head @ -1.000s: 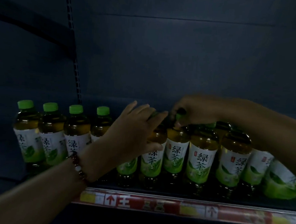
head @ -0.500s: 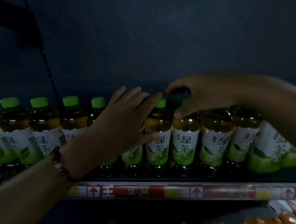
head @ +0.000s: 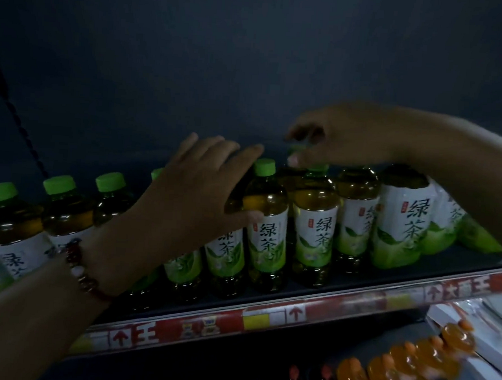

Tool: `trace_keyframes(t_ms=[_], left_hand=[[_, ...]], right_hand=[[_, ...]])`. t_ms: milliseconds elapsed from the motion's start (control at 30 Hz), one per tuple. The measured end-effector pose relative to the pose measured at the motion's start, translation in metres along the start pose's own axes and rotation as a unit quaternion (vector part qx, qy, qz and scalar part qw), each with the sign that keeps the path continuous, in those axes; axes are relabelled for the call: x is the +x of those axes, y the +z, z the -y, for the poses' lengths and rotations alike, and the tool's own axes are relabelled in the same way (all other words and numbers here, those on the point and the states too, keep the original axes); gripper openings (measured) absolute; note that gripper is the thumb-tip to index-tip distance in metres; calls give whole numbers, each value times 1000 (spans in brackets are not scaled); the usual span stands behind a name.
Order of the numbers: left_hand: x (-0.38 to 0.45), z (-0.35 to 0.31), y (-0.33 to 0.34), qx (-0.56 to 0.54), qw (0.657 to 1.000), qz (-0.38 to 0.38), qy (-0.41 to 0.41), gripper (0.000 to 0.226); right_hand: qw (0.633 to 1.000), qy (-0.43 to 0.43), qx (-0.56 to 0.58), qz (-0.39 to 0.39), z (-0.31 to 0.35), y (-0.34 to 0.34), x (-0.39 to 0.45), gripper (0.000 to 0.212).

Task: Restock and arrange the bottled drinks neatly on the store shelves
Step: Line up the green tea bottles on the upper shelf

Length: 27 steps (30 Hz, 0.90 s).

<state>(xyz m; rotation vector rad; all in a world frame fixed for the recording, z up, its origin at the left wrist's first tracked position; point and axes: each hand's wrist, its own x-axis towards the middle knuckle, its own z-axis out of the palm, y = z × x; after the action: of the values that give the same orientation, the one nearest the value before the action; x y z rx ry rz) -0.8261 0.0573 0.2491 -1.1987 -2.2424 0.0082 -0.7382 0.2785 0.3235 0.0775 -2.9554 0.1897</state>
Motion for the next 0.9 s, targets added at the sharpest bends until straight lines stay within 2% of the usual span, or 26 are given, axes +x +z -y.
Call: trace_keyframes(t_ms=[100,200,433,600,900], left_hand=[[19,-12,1,-4,1000,15,10,94],[23,-17,6,-53,997,49,-10,93],[19,-20,12,-94,995,21,-23,92],[15,-23,10,-114,992,20,-39,93],[15,-19,16,-122,992,-16,-1,93]], right_hand=[[996,21,9,81,-11,6,-5,53],[998,3,31,47,-23,13,-7,43],[995,-7,94,15,-35,24,-8,40],[991,8,135,-24,-30,34,-8,39],[988,70,131,-44,-10,35,-16,42]])
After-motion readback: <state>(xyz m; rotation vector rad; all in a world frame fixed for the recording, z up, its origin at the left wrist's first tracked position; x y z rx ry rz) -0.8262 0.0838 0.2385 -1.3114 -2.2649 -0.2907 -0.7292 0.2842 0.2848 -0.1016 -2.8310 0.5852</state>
